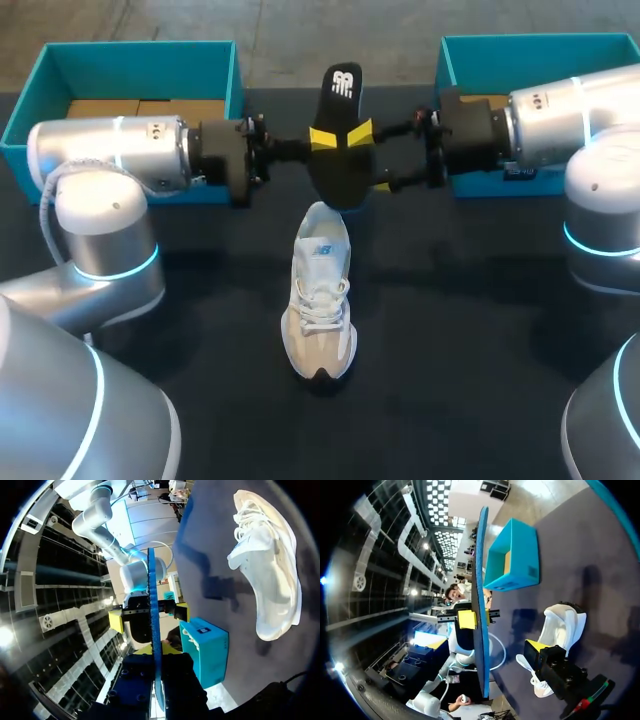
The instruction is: Take the shoe out of the shoebox, open the shoe tongue, remove and reinsert the insole, then place the shoe into the shoebox
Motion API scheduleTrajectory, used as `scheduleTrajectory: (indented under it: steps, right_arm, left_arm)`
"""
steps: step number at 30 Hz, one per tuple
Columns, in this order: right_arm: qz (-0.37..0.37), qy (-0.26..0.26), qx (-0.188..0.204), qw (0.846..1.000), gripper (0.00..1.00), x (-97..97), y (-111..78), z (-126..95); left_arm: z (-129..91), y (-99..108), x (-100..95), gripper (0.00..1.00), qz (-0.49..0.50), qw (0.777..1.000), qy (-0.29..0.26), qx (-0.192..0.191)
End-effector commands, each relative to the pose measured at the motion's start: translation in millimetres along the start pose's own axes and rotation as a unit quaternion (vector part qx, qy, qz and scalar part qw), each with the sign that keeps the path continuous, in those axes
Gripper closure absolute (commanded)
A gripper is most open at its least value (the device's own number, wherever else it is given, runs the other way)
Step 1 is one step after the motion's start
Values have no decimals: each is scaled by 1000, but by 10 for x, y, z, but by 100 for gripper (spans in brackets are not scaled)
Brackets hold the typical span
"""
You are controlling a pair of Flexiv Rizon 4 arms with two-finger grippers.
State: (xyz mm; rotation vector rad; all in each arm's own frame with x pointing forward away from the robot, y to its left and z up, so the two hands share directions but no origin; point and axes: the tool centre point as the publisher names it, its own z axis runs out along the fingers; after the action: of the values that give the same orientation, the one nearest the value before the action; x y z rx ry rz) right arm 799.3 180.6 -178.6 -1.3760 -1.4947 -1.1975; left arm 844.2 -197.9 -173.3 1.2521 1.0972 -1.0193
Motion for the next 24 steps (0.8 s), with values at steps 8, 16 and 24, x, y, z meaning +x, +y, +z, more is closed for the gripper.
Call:
scheduleTrajectory:
  steps: [8, 16, 24]
  right_arm:
    - [0, 4, 5, 1000, 51, -22, 34, 87]
    - [2, 5, 3, 1000, 52, -42, 41, 117]
    - [2, 8, 1, 1000, 64, -36, 53, 150]
  left_arm:
    - [84, 51, 30, 100, 0, 1000, -8, 1]
    - [101, 40, 5, 100, 0, 1000, -14, 4]
    - [75, 27, 11, 100, 0, 1000, -16, 6]
